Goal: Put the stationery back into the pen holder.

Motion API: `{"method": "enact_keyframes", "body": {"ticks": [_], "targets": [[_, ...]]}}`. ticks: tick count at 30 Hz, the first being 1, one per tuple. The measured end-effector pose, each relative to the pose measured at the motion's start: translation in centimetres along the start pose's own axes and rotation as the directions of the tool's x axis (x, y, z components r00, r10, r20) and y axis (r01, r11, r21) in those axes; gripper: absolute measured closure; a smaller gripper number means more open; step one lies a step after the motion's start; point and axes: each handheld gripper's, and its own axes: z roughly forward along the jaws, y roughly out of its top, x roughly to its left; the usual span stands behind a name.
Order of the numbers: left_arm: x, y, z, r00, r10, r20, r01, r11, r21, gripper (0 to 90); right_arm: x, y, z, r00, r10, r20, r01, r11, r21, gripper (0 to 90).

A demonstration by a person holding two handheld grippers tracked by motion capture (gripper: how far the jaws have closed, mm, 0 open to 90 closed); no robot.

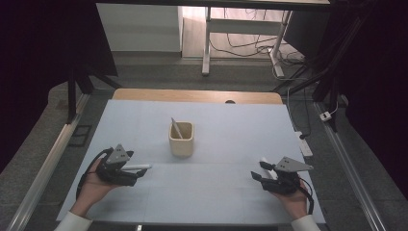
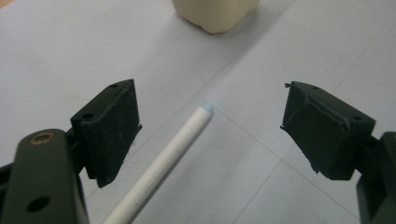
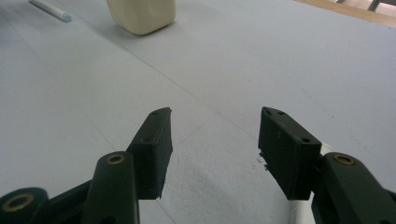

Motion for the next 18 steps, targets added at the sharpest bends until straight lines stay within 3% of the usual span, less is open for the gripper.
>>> {"method": "enact_keyframes", "body": {"ticks": [14, 18], "targets": [[2.0, 1.6, -1.2, 0.9998, 0.0, 0.019, 0.0, 0.9999, 0.013, 18.7, 0.0, 0.0, -0.2, 1.0, -0.007, -0.001, 0.007, 1.0, 0.0, 44.1], [2.5, 1.9, -0.8, 0.999, 0.028, 0.035, -0.029, 0.9988, 0.038, 18.8, -0.1, 0.0, -0.1, 1.0, -0.004, -0.006, 0.004, 1.0, 0.003, 43.9]]}}
